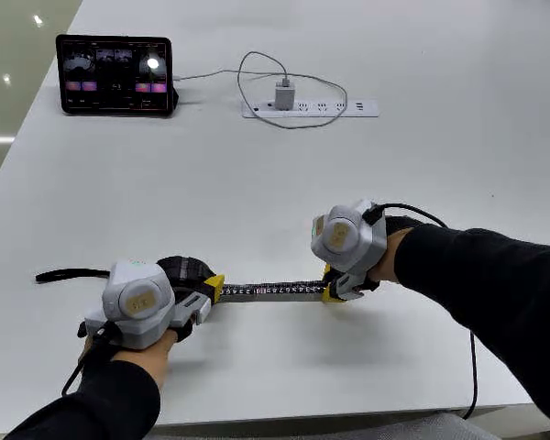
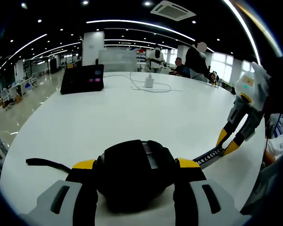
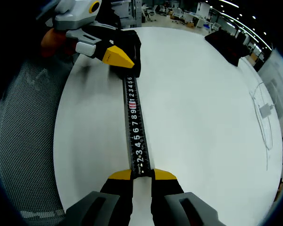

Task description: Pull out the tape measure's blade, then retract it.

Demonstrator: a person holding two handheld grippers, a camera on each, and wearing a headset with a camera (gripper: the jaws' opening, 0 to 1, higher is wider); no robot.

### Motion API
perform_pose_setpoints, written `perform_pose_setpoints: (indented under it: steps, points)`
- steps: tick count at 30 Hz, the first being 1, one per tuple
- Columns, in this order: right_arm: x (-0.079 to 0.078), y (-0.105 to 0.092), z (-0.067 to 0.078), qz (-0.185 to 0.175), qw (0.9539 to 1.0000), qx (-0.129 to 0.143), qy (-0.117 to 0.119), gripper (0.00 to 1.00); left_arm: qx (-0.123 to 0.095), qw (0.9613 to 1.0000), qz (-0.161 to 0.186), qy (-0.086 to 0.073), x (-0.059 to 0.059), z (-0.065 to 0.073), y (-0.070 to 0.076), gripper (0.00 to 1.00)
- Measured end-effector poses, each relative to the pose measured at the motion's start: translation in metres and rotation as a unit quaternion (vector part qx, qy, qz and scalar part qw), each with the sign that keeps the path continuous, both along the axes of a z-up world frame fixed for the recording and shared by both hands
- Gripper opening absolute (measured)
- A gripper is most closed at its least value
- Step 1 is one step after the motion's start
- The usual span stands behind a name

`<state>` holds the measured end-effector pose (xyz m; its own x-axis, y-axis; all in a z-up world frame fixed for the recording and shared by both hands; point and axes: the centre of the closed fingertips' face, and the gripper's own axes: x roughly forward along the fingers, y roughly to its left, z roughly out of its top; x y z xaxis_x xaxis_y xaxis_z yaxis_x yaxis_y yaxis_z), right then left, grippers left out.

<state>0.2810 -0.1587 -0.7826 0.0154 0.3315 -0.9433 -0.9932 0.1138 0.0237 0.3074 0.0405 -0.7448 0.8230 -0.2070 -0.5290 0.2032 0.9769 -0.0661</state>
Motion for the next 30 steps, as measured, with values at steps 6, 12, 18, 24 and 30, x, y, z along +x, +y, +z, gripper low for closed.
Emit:
perform_pose_setpoints:
  steps: [6, 12, 18, 24, 30]
  points:
    - [0.0, 0.004, 0.0, 0.004, 1.0, 0.002, 0.0, 0.1, -0.003, 1.0, -0.001, -0.002, 0.0, 0.0, 0.0, 0.6]
    - [0.001, 0.008, 0.0, -0.002, 1.0, 0.006, 0.007, 0.1, -0.007, 1.0, 0.001, 0.003, 0.0, 0.0, 0.0, 0.6]
    - [0.0, 0.013, 0.0, 0.006, 0.9999, 0.005, 0.008, 0.1, -0.007, 1.0, -0.001, 0.002, 0.001, 0.0, 0.0, 0.6]
    - [0.0, 0.017, 0.0, 0.009, 0.9999, 0.004, 0.004, 0.1, -0.007, 1.0, 0.0, 0.001, 0.001, 0.001, 0.0, 0.6]
    - [0.0, 0.02, 0.001, 0.004, 0.9999, 0.014, 0.004, 0.1, -0.007, 1.0, -0.001, 0.001, 0.001, 0.001, 0.0, 0.6]
